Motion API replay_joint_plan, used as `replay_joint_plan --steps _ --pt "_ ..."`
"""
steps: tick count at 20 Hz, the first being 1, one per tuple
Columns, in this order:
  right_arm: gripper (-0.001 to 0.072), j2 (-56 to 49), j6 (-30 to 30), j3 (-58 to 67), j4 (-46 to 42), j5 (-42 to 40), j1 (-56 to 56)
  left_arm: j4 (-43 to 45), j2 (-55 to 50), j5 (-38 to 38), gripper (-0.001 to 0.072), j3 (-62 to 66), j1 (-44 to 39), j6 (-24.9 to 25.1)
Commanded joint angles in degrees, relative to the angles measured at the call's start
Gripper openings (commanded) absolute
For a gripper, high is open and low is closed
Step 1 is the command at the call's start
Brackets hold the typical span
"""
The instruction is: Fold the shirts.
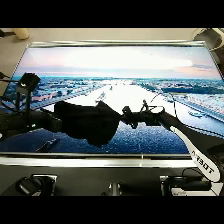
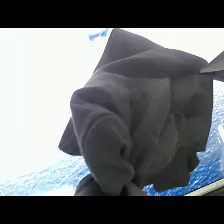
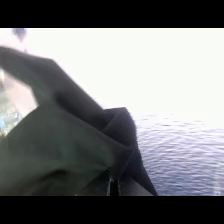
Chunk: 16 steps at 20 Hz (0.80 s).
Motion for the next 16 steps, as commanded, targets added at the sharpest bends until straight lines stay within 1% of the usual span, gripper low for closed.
replay_joint_plan --steps 1,3,4,5,7,8,9,10,11,12,13,16 --pt "0.0022 4.26 -9.9 2.78 0.55 4.81 -2.54 1.97 1.46 1.22 0.0033 2.36 0.04 0.02" --pt "0.0022 12.61 -12.52 8.07 -2.14 9.97 -6.97 4.9 1.68 2.08 0.0032 8.98 0.04 0.07" --pt "0.0022 18.27 -12.68 12.15 -4.85 12.74 -9.73 5.62 1.68 2.38 0.0032 14.34 0.02 0.07" --pt "0.0022 24.04 -12.55 16.39 -7.65 14.38 -12.2 5.77 1.73 2.91 0.0032 19.85 0.02 0.04" --pt "0.0023 36.65 -10.58 25.29 -14.91 15.02 -16.48 5.77 2.01 3.69 0.0033 31.21 0.02 0.04" --pt "0.0023 42.84 -8.85 29.11 -20.55 14.01 -17.84 6.23 2.27 3.65 0.0032 35.32 0.04 0.04" --pt "0.0023 48.13 -5.42 31.61 -27.08 13.07 -18.16 6.75 2.75 3.63 0.0032 38.01 0.04 0.02" --pt "0.0023 53.18 0.42 33.0 -34.16 12.24 -18.16 6.88 3.5 3.63 0.0032 38.66 0.04 -0.04" --pt "0.0023 56.96 6.4 33.16 -39.63 12.33 -18.16 6.84 4.04 2.95 0.0033 38.27 0.02 -1.14" --pt "0.0024 60.04 12.17 33.16 -45.05 14.12 -18.16 6.36 4.04 1.25 0.0033 37.57 0.02 -2.62" --pt "0.0024 61.79 14.64 33.16 -48.06 17.0 -18.16 5.2 3.98 -0.28 0.0033 36.46 0.02 -2.75" --pt "0.0025 61.35 14.95 33.14 -53.09 30.01 -18.16 3.89 4.0 -2.73 0.0033 28.35 0.02 -2.78"
